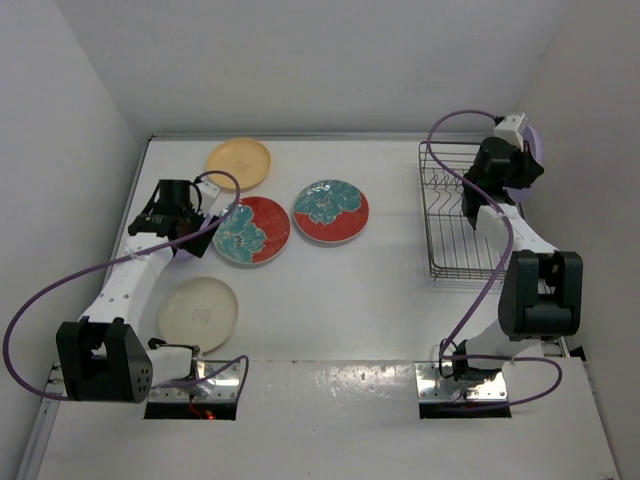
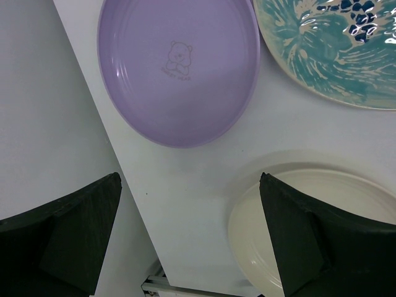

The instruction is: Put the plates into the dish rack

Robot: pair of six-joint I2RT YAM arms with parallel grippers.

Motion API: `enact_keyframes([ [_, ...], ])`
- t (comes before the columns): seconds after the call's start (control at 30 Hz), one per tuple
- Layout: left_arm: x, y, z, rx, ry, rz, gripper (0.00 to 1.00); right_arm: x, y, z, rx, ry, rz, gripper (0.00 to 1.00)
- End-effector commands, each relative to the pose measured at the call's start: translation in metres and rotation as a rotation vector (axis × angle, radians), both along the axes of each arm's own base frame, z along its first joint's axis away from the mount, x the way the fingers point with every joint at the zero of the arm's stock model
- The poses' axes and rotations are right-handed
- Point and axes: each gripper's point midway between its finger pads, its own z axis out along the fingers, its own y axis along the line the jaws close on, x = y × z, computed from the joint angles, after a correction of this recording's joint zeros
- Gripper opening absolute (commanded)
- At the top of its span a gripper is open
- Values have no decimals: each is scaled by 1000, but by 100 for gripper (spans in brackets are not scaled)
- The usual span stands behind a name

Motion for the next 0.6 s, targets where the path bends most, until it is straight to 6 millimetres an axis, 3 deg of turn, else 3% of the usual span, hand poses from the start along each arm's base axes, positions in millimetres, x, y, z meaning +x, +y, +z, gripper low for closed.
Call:
enact_keyframes([
  [0.0,10,-1,15,2,-40,5,99,-2,-2,62,-31,-195,-9,0],
  [0.3,9,2,18,16,-40,18,99,3,-3,12,11,-136,-13,0],
  [0.57,9,3,18,23,-40,24,99,8,-7,8,-38,-116,-45,0],
])
